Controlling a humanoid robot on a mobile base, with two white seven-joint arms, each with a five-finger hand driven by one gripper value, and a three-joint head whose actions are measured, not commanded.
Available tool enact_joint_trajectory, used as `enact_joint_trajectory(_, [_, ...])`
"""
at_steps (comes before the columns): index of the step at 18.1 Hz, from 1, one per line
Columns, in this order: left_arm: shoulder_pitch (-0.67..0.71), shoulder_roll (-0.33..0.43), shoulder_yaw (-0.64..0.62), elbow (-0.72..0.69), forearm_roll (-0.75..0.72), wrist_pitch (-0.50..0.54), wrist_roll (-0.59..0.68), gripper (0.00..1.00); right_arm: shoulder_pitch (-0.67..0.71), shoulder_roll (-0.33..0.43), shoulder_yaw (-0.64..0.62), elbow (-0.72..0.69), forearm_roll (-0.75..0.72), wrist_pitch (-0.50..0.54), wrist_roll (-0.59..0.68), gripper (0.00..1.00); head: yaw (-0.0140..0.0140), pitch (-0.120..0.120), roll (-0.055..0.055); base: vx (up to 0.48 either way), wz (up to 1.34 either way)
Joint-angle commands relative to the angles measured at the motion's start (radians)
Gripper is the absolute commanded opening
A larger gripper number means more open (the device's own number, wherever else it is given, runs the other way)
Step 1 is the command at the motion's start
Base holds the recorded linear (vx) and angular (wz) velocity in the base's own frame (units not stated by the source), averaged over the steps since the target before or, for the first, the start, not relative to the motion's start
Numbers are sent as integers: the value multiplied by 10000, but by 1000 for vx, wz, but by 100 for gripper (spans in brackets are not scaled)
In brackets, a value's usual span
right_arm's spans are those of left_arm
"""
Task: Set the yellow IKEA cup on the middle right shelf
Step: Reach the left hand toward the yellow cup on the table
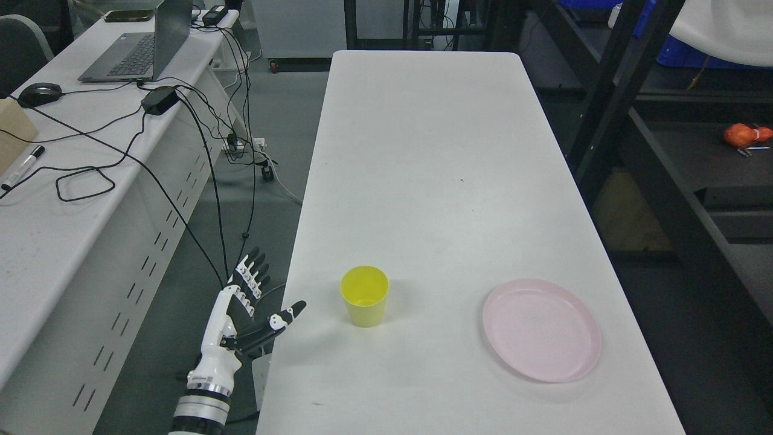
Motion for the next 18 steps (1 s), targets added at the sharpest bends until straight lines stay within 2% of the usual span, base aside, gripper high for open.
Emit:
enact_joint_trajectory(1, [125,175,-55,-14,2,19,-8,99,138,-175,169,0,-245,1,5,99,0,0,0,0,0])
enact_joint_trajectory(6, [3,175,-269,291,17,-12,-69,99,138,-175,169,0,-245,1,5,99,0,0,0,0,0])
enact_joint_trajectory(11, [-1085,175,-376,1274,63,-27,-100,97,138,-175,169,-15,-245,1,5,99,0,0,0,0,0])
enact_joint_trajectory(15, [-1898,175,-1266,1335,1181,65,-100,95,138,-175,169,0,-245,1,5,99,0,0,0,0,0])
enact_joint_trajectory(18, [-2283,175,-1848,1810,1305,81,-100,95,138,-175,169,0,-245,1,5,99,0,0,0,0,0])
